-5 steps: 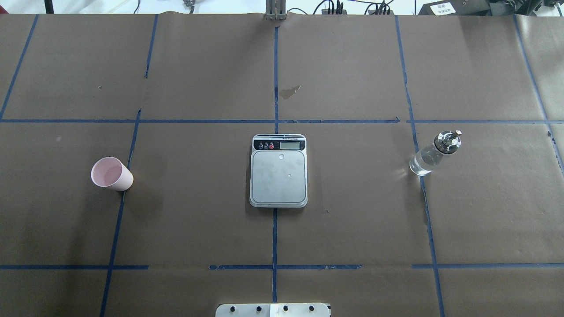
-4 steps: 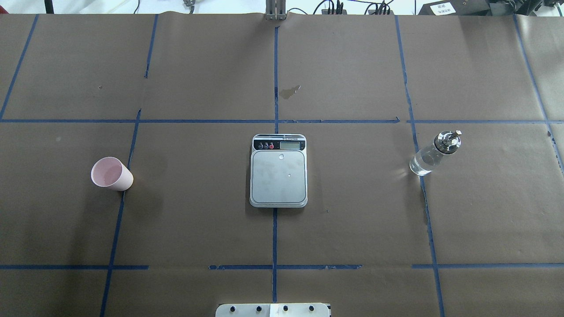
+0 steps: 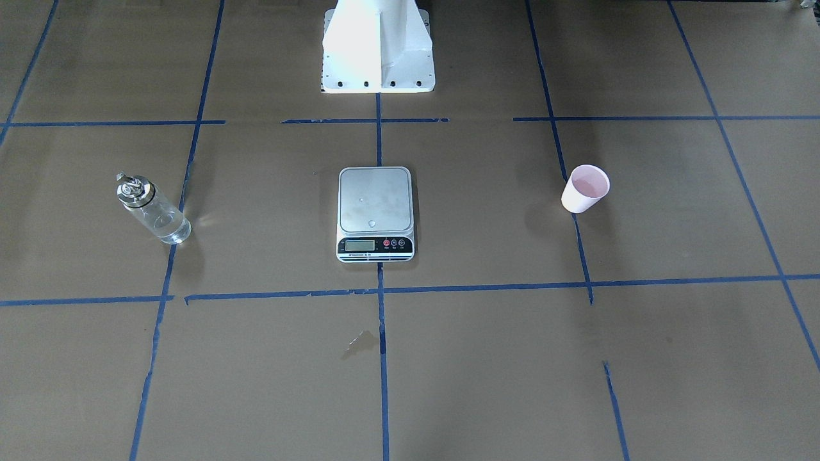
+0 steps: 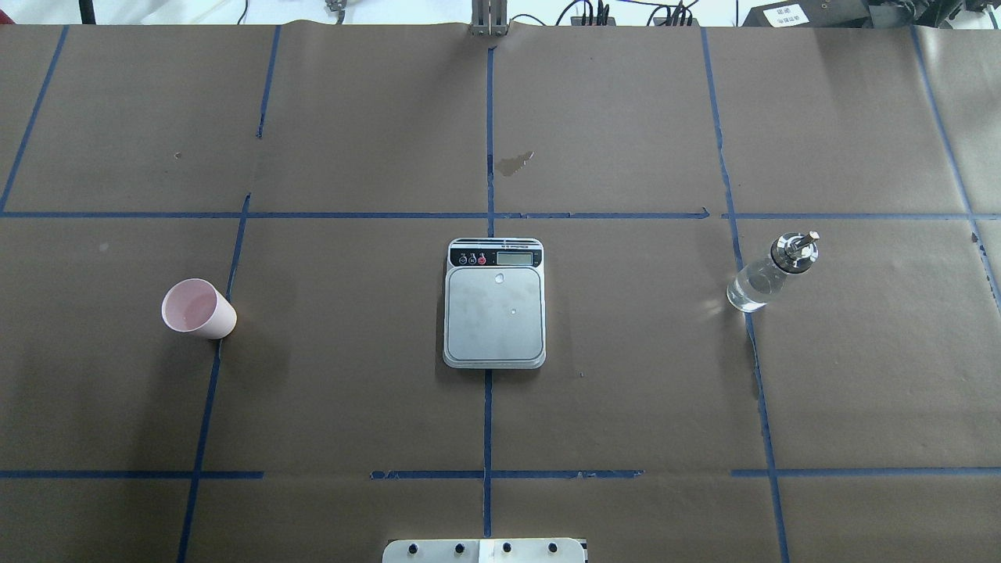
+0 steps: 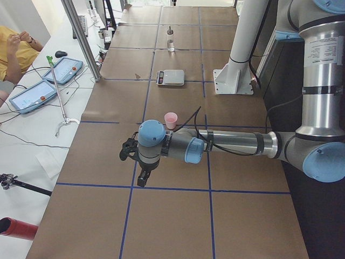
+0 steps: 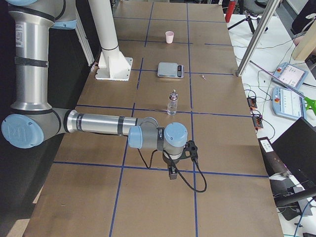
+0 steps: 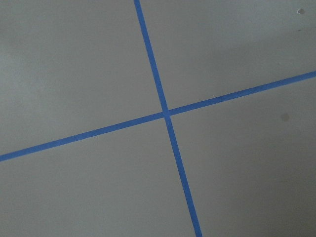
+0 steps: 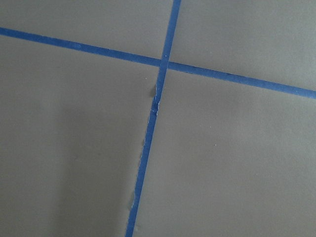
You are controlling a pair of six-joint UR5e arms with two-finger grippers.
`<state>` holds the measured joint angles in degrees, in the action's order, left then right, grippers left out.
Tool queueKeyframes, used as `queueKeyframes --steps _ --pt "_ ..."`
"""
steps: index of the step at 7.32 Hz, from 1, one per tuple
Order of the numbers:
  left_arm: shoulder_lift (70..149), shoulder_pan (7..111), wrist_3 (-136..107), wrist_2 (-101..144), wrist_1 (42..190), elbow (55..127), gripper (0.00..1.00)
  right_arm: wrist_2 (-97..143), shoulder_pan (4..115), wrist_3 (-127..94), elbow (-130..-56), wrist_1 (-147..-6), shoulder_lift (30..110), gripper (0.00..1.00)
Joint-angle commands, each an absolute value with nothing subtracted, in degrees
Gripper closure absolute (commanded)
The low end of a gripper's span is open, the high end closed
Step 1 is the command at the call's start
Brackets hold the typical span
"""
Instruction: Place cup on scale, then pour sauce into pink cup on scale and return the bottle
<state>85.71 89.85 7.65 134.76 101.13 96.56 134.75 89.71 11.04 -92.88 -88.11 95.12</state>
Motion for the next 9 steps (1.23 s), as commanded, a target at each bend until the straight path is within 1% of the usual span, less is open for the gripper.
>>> queueKeyframes --steps 1,2,3,4,5,6,7,9 --pt "85.9 89.5 5.0 135.4 100.6 95.7 0.0 135.4 89.6 10.6 -92.8 -88.0 94.7 0.0" --pt "86.0 89.5 3.9 136.3 101.3 96.3 0.0 135.6 89.6 10.7 -93.0 -87.5 95.0 0.0" --pt "86.3 89.2 -0.9 138.2 102.0 96.1 0.0 136.0 89.6 10.6 -93.0 -83.4 96.1 0.0" --pt "88.2 87.1 -3.6 138.8 107.3 96.3 0.0 136.1 89.6 10.5 -92.6 -80.5 96.6 0.0" --pt "88.2 82.1 -3.9 139.8 110.0 96.6 0.0 138.4 89.6 10.7 -92.9 -80.2 97.6 0.0" --pt "87.7 77.9 -7.1 141.5 112.4 99.8 0.0 145.3 89.6 10.5 -93.9 -78.9 100.9 0.0" --pt "87.6 75.8 -15.6 141.3 113.0 102.0 0.0 147.5 89.4 10.2 -94.1 -77.4 102.2 0.0" --pt "88.4 66.6 -32.5 140.8 114.2 106.9 0.01 148.0 89.4 9.8 -94.8 -76.4 102.7 0.0"
